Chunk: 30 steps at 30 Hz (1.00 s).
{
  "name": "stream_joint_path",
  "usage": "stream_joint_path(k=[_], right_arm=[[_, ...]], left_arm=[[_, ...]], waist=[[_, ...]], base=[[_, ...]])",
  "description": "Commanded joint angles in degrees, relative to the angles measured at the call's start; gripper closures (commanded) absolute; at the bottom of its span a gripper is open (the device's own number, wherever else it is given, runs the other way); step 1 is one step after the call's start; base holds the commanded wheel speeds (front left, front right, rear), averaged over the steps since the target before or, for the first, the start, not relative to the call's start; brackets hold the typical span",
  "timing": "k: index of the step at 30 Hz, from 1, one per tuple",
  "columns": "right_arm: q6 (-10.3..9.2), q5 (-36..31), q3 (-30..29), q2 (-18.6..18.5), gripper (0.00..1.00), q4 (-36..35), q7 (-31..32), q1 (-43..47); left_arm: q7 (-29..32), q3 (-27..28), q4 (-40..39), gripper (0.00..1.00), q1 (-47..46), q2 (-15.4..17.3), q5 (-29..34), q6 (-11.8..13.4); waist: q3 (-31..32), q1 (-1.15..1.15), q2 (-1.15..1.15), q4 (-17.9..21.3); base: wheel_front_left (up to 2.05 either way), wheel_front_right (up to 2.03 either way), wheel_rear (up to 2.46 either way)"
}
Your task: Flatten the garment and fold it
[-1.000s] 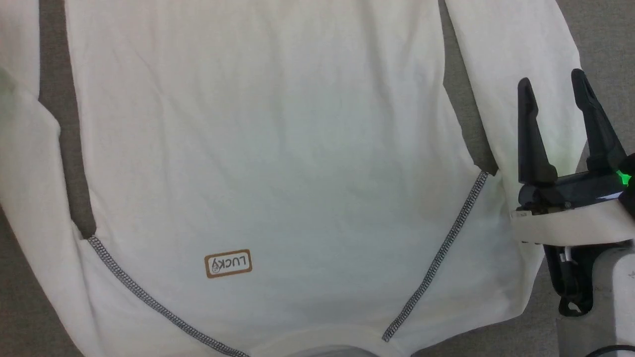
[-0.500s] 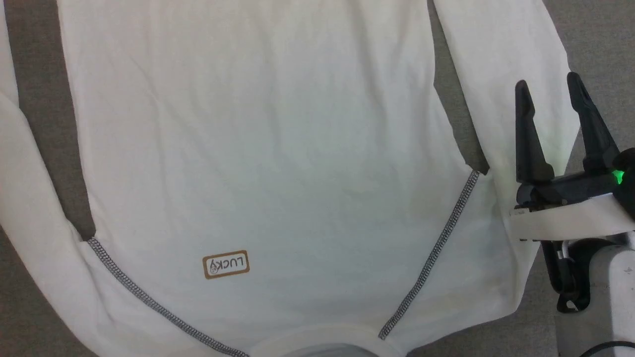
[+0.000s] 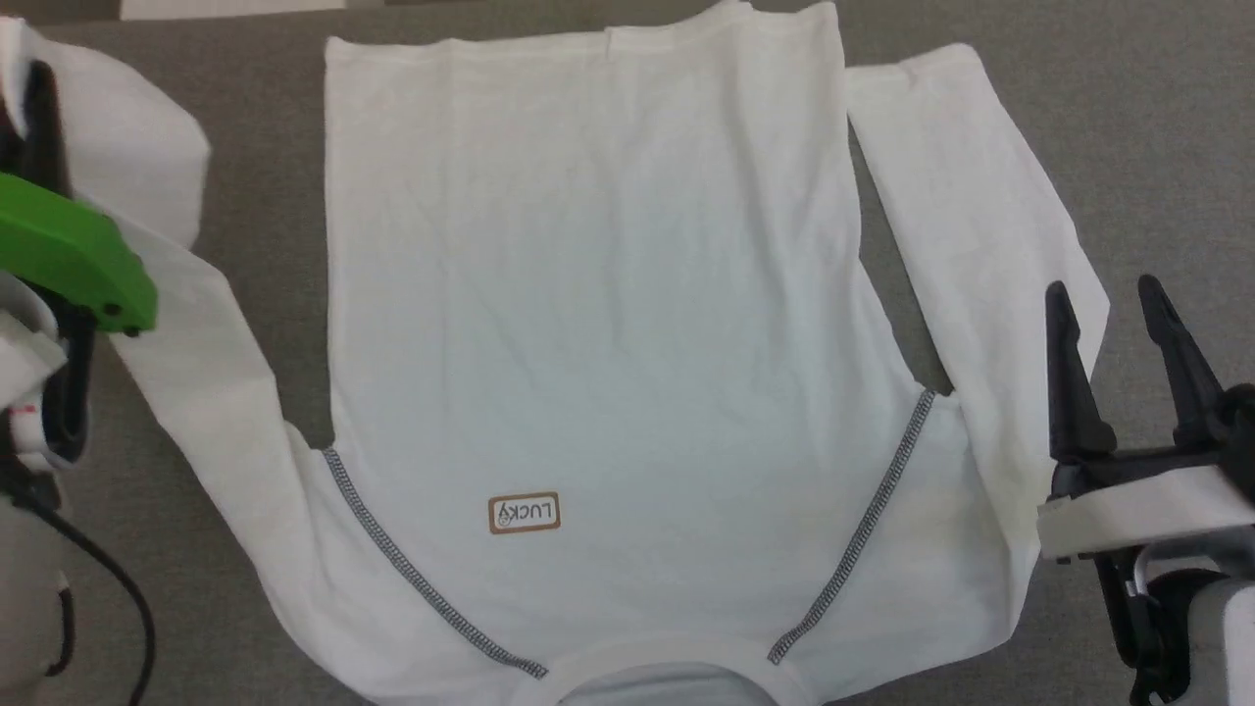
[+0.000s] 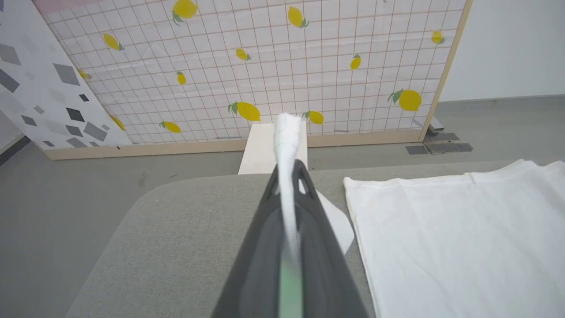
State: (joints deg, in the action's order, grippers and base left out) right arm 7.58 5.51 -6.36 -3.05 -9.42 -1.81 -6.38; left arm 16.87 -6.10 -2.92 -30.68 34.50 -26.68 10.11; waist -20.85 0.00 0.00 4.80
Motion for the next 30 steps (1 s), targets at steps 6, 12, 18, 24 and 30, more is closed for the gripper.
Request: stream_joint_path(k=[6,12,18,24,30], right_arm=[[-0.09,0.9,-1.2,0.2,0.0,-2.6,2.2,3.8],[-0.09,1.5,-1.1,0.2,0.0,-3.1,3.0,4.9],[-0.09,2.1,0.3,0.2,0.0,-3.4,3.5,4.8],[-0.09,2.8,0.2,0.2,0.0,-2.8,3.1,4.5],[-0.09,3.2,0.7,0.2,0.0,-1.8,2.5,4.1]], left_arm=[[3.0,-5.3,-14.8,1.0,4.9,-3.4,1.3,1.8],[3.6,-16.4,-18.1,1.0,2.9,-12.3,0.8,0.2],[2.2,-28.2,-7.3,1.0,0.3,-22.8,-0.2,-3.7],[0.7,-37.2,7.4,1.0,1.1,-28.7,-0.4,-7.7],[-0.7,-44.0,21.8,1.0,2.4,-30.7,-0.8,-11.5]], waist=[[11.9,0.0,0.0,-7.3],[13.0,0.0,0.0,-7.7],[12.0,0.0,0.0,-5.3],[10.6,0.0,0.0,-1.8],[9.2,0.0,0.0,1.2]], base=[[0.0,0.0,0.0],[0.0,0.0,0.0],[0.0,0.0,0.0],[0.0,0.0,0.0],[0.0,0.0,0.0]])
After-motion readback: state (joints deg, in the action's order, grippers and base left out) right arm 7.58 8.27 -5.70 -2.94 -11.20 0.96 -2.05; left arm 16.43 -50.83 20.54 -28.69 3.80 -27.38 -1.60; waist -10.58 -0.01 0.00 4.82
